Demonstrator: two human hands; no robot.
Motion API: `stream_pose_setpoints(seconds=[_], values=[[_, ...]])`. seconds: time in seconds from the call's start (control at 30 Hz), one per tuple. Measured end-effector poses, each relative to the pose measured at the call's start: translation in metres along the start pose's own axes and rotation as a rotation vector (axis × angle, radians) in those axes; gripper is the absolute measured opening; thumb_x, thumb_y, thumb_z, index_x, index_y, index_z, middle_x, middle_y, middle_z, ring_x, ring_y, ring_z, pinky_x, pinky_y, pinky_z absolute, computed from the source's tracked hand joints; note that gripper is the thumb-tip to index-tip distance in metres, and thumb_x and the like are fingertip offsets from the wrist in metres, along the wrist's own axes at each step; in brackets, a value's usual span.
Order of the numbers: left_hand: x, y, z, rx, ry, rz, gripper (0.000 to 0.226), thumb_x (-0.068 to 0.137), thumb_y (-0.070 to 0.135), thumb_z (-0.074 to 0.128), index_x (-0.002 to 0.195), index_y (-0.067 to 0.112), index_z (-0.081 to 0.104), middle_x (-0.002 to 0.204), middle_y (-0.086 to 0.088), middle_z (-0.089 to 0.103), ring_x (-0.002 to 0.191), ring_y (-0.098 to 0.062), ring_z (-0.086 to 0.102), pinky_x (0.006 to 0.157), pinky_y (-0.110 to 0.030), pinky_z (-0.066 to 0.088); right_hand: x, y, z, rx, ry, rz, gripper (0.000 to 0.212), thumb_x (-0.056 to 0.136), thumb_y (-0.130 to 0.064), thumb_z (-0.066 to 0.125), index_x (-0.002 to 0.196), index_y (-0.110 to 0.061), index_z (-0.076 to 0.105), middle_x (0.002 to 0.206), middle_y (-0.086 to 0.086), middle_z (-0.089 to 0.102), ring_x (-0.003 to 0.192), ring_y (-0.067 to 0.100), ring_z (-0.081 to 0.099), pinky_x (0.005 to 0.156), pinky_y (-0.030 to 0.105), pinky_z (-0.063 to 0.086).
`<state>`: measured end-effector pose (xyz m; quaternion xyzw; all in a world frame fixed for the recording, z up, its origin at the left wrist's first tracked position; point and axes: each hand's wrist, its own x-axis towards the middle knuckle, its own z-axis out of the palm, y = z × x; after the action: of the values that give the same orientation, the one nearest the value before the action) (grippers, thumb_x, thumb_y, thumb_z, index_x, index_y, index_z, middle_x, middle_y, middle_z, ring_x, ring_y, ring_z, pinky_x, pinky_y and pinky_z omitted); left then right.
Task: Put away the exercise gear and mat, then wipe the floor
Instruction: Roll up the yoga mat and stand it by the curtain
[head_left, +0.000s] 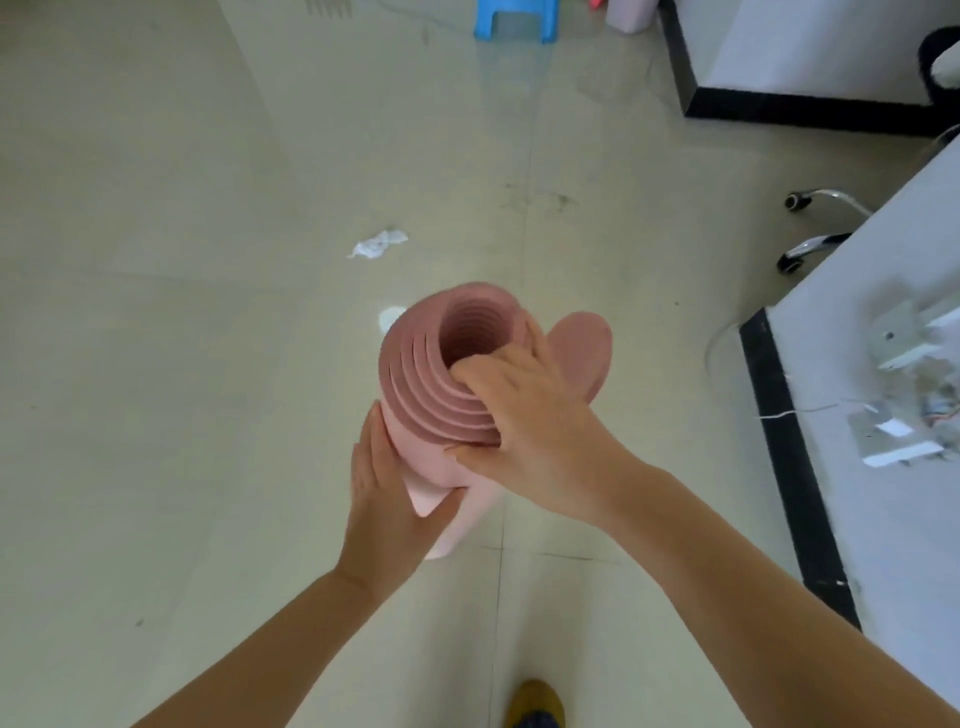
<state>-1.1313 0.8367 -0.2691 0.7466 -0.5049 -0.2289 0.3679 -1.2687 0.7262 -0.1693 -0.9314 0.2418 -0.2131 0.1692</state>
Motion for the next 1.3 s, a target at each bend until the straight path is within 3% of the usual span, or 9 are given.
stream_pose_setpoints(seconds=[0.2, 0.37, 0.43, 0.5, 0.6, 0.77, 0.9, 1.03, 1.3], values=[[-0.028, 0.044, -0.068, -0.704, -0.043, -0.583, 0.045, 0.100, 0.031, 0.042, 0.144, 0.030, 0.030, 0.139, 0.008, 0.047, 0.131, -0.015, 0.044, 0.112, -0.045, 0.033, -0.032, -0.030, 0.022, -0.107, -0.206, -0.177, 0.034, 0.071, -0.026, 0.075, 0.099, -0.012, 0.062, 0.088, -0.003, 0.061, 0.091, 0.017, 0.057, 0.115, 0.054, 0.020], [0.007, 0.070, -0.080, -0.295, -0.241, -0.624, 0.084, 0.088, 0.044, 0.059, 0.151, 0.026, 0.007, 0.140, 0.003, 0.039, 0.123, -0.020, 0.048, 0.095, -0.029, 0.041, -0.029, -0.046, 0.008, 0.115, -0.214, -0.104, 0.031, 0.083, -0.024, 0.063, 0.110, -0.009, 0.062, 0.110, 0.002, 0.064, 0.111, 0.017, 0.056, 0.120, 0.039, 0.010], [0.017, 0.068, -0.079, -0.196, -0.208, -0.623, 0.073, 0.090, 0.035, 0.055, 0.149, 0.021, 0.014, 0.134, -0.006, 0.049, 0.107, -0.024, 0.057, 0.079, -0.026, 0.044, -0.033, -0.050, -0.002, 0.220, -0.009, 0.116, 0.030, 0.089, -0.026, 0.055, 0.117, -0.014, 0.057, 0.125, 0.003, 0.058, 0.124, 0.016, 0.049, 0.119, 0.043, 0.014], [0.024, 0.069, -0.078, -0.163, -0.180, -0.628, 0.066, 0.090, 0.027, 0.053, 0.146, 0.018, 0.020, 0.127, -0.010, 0.054, 0.096, -0.024, 0.059, 0.067, -0.023, 0.043, -0.038, -0.047, -0.014, 0.323, 0.192, 0.605, 0.042, 0.092, -0.032, 0.051, 0.132, -0.025, 0.042, 0.143, 0.000, 0.042, 0.136, 0.015, 0.034, 0.116, 0.045, 0.020], [0.028, 0.073, -0.072, -0.134, -0.231, -0.660, 0.068, 0.090, 0.025, 0.051, 0.147, 0.018, 0.015, 0.132, -0.016, 0.046, 0.094, -0.026, 0.058, 0.069, -0.028, 0.044, -0.041, -0.040, -0.017, 0.761, 0.056, 1.316, 0.076, 0.088, -0.051, 0.054, 0.149, -0.035, 0.012, 0.158, -0.004, 0.016, 0.142, 0.018, 0.024, 0.112, 0.040, 0.027], [0.021, 0.094, -0.069, 0.050, -0.315, -0.626, 0.080, 0.092, 0.024, 0.048, 0.151, 0.020, -0.006, 0.151, -0.014, 0.016, 0.125, -0.031, 0.040, 0.091, -0.037, 0.043, -0.010, -0.028, -0.012, 0.840, -0.100, 1.201, 0.097, 0.062, -0.083, 0.053, 0.143, -0.040, 0.023, 0.144, -0.009, 0.041, 0.125, 0.017, 0.049, 0.102, 0.046, 0.044], [0.023, 0.102, -0.073, 0.365, -0.263, -0.357, 0.080, 0.094, 0.018, 0.045, 0.150, 0.016, -0.012, 0.158, -0.011, -0.003, 0.145, -0.028, 0.009, 0.111, -0.042, 0.032, 0.018, -0.022, -0.016, 0.778, -0.332, 1.011, 0.079, 0.082, -0.048, 0.067, 0.143, -0.028, 0.021, 0.120, -0.012, 0.049, 0.097, 0.005, 0.056, 0.080, 0.018, 0.045], [0.033, 0.097, -0.066, 0.519, -0.432, -0.399, 0.084, 0.095, 0.020, 0.046, 0.148, 0.022, -0.018, 0.159, -0.005, -0.013, 0.147, -0.027, -0.004, 0.112, -0.054, 0.026, 0.026, -0.029, -0.007, 0.604, -0.452, 1.007, 0.087, 0.078, -0.022, 0.066, 0.145, -0.033, 0.013, 0.136, 0.006, 0.031, 0.104, 0.022, 0.053, 0.086, 0.034, 0.050], [0.054, 0.096, -0.045, 0.564, -0.541, -0.570, 0.101, 0.086, 0.037, 0.058, 0.145, 0.035, -0.024, 0.146, -0.014, 0.017, 0.108, -0.034, 0.048, 0.079, -0.038, 0.047, 0.039, -0.009, 0.007, 0.564, -0.520, 1.251, 0.073, 0.077, -0.012, 0.064, 0.135, -0.026, 0.023, 0.122, 0.011, 0.037, 0.081, 0.027, 0.049, 0.066, 0.037, 0.047]])
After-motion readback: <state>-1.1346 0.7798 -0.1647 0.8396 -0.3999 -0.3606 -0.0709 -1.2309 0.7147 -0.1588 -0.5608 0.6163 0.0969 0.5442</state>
